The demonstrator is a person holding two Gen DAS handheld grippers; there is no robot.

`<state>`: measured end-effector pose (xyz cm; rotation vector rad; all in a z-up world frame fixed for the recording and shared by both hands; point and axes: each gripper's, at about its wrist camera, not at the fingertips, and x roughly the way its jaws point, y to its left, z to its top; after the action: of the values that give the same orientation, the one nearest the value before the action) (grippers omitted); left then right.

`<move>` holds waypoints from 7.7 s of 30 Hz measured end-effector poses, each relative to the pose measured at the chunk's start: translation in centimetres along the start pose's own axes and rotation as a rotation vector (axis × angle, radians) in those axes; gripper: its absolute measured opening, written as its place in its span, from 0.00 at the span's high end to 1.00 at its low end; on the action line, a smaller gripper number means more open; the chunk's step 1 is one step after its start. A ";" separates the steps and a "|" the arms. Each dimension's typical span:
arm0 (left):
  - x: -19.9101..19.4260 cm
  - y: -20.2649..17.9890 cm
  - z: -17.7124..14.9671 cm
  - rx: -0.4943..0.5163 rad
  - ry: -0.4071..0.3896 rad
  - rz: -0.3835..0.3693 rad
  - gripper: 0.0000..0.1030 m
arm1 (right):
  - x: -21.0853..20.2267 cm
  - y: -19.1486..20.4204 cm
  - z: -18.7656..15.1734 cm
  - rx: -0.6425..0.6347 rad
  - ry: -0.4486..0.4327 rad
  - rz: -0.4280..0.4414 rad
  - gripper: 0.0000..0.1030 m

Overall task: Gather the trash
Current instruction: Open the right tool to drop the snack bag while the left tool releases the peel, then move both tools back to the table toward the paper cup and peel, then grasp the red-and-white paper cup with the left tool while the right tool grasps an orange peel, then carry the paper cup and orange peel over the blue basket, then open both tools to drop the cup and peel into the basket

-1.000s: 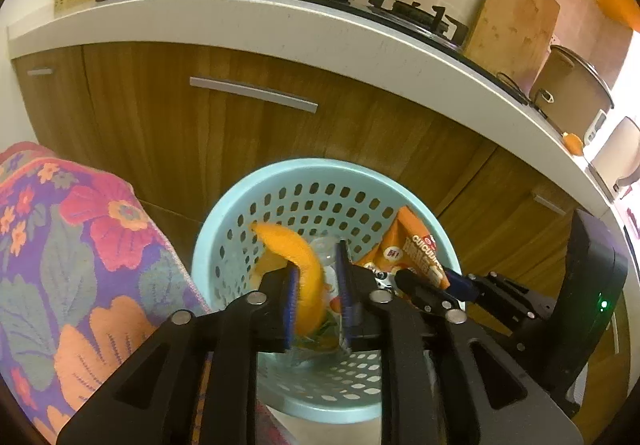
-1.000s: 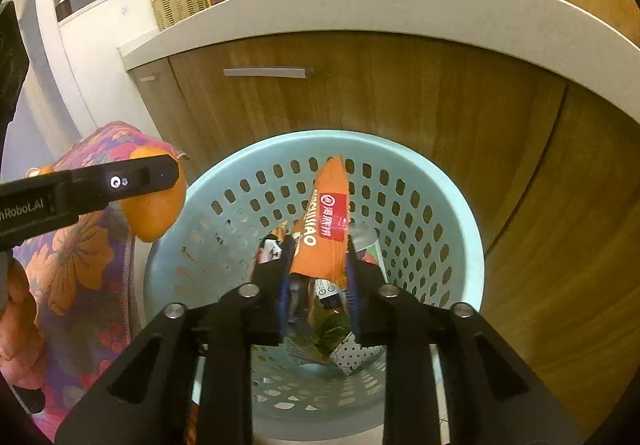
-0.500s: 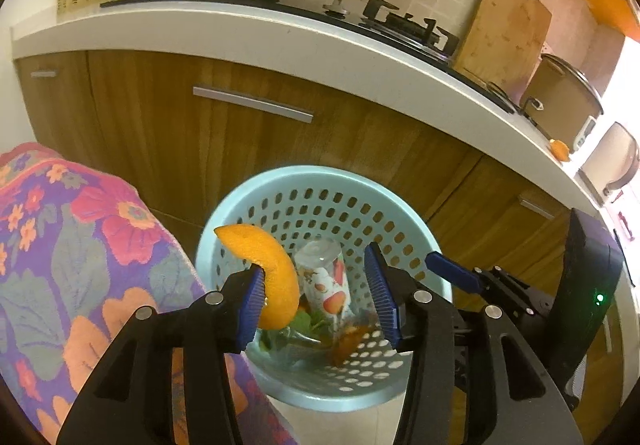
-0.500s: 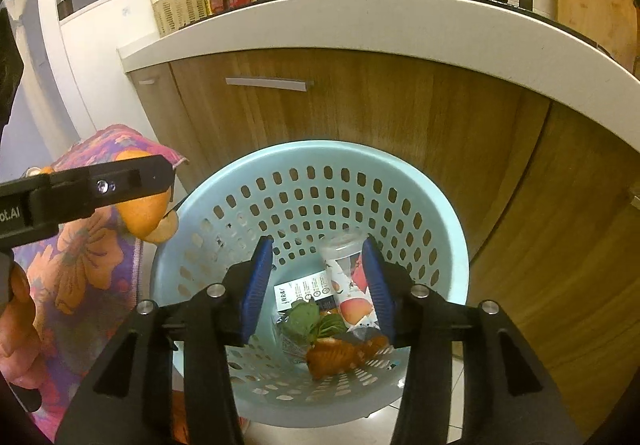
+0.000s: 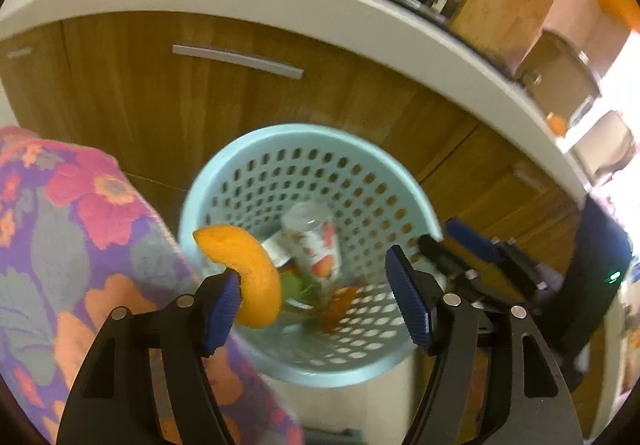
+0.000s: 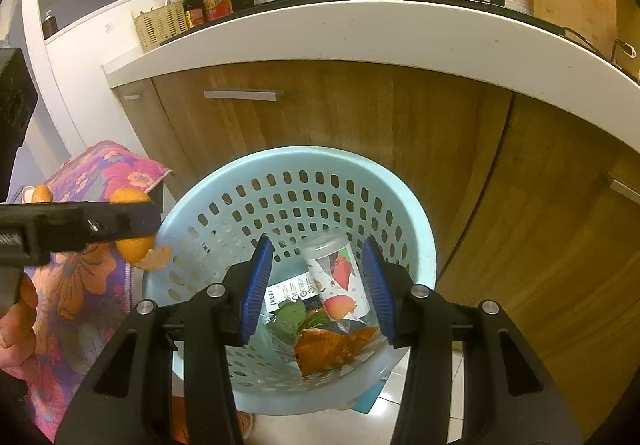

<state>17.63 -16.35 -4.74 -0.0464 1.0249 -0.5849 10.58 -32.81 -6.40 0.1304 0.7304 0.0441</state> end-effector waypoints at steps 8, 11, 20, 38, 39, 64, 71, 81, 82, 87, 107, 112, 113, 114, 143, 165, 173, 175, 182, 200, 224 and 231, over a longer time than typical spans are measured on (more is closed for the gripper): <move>-0.4 0.1 -0.6 0.032 0.041 -0.008 0.35 | -0.1 0.5 0.0 -0.015 -0.007 -0.004 0.58; -0.6 0.1 -0.7 0.046 0.042 -0.008 0.35 | -0.2 0.5 0.1 -0.013 -0.007 -0.008 0.58; -4.3 1.5 -1.5 0.021 -0.086 -0.016 0.35 | -1.7 2.2 0.8 -0.047 -0.043 0.011 0.58; -17.6 8.3 -5.3 0.003 -0.362 0.257 0.35 | -6.2 18.2 3.7 -0.265 -0.178 0.137 0.57; -18.1 8.9 -5.5 -0.003 -0.367 0.269 0.35 | -6.3 19.3 3.9 -0.274 -0.182 0.150 0.57; -24.6 32.6 -11.2 -0.448 -0.375 0.462 0.35 | 3.5 39.7 5.3 -0.403 0.013 0.371 0.46; -23.4 33.9 -8.4 -0.449 -0.382 0.389 0.35 | 6.8 41.7 5.1 -0.426 0.034 0.412 0.46; -20.0 34.4 -7.6 -0.399 -0.305 0.442 0.39 | 7.5 42.3 3.8 -0.474 0.034 0.383 0.46; -20.0 34.5 -7.6 -0.393 -0.296 0.448 0.41 | 7.6 42.4 3.8 -0.478 0.034 0.385 0.46; -20.6 34.7 -8.1 -0.415 -0.253 0.430 0.42 | 7.9 42.7 3.7 -0.495 0.049 0.374 0.46; -24.3 31.8 -12.8 -0.359 -0.247 0.363 0.64 | 10.3 45.9 3.9 -0.591 0.142 0.396 0.45; -25.9 31.4 -15.1 -0.311 -0.216 0.356 0.63 | 10.5 46.3 3.4 -0.614 0.172 0.408 0.63; -26.2 31.3 -15.5 -0.304 -0.212 0.358 0.62 | 10.4 46.4 3.3 -0.620 0.170 0.403 0.66; -26.4 31.2 -15.8 -0.298 -0.209 0.365 0.58 | 10.3 46.5 3.2 -0.626 0.166 0.402 0.71; -21.2 29.0 -14.1 -0.210 -0.132 0.647 0.46 | 8.7 44.7 3.6 -0.573 0.108 0.471 0.79; -23.5 17.2 -10.0 -0.077 -0.342 0.452 0.57 | -2.0 28.5 4.1 -0.371 -0.052 0.434 0.81; -17.3 8.8 -5.8 0.045 -0.337 0.344 0.57 | -3.8 18.1 3.6 -0.267 -0.080 0.306 0.81; -15.8 7.0 -4.9 0.075 -0.336 0.321 0.57 | -3.8 15.3 3.6 -0.238 -0.078 0.266 0.81; -9.9 1.7 -1.5 0.138 -0.317 0.212 0.57 | -2.9 7.1 3.9 -0.139 -0.062 0.160 0.81; -0.9 -2.7 0.7 0.184 -0.189 0.160 0.56 | 2.3 -0.9 2.3 0.061 0.099 0.119 0.68; -7.9 -1.3 -2.4 0.129 -0.305 0.172 0.40 | -4.2 2.2 2.9 0.023 -0.009 0.130 0.60; -12.7 0.3 -5.6 0.083 -0.390 0.249 0.34 | -7.0 6.5 2.5 -0.025 -0.060 0.128 0.58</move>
<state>8.35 -8.74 2.20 0.0396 0.6150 -0.3703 7.07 -27.21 0.90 0.1536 0.6604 0.1712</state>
